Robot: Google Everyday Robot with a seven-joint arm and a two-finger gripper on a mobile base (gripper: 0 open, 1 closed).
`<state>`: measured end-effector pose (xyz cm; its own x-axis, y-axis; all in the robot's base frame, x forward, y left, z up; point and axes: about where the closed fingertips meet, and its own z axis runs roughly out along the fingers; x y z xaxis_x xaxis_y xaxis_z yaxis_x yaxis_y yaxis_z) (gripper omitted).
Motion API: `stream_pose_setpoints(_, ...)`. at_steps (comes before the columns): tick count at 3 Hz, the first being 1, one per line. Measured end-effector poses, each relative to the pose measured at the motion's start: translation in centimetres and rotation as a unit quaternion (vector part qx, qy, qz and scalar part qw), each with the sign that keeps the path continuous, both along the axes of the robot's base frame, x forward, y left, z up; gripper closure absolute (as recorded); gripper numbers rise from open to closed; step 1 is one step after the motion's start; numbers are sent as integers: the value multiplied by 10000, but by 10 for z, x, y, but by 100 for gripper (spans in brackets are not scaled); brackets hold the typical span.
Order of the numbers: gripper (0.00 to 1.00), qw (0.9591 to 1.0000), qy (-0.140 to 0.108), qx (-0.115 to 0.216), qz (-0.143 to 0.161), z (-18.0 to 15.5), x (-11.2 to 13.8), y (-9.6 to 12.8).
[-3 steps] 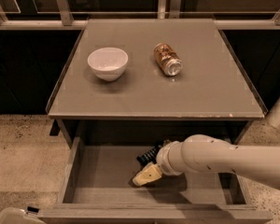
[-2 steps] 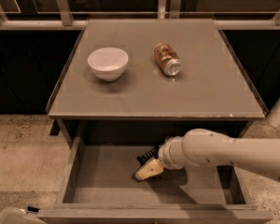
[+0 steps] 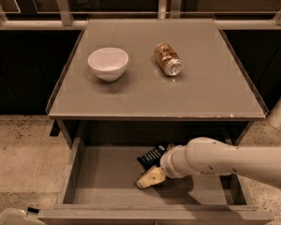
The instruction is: Pick rxbar blueberry from top drawer and place on counter
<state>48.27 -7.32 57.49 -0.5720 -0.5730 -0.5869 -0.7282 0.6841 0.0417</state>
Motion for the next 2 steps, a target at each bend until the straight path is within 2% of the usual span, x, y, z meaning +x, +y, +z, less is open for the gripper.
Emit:
stream_pose_setpoints(1, 19, 10000, 3, 1, 0, 0, 0, 0)
stream_pose_setpoints(2, 42, 10000, 3, 1, 0, 0, 0, 0)
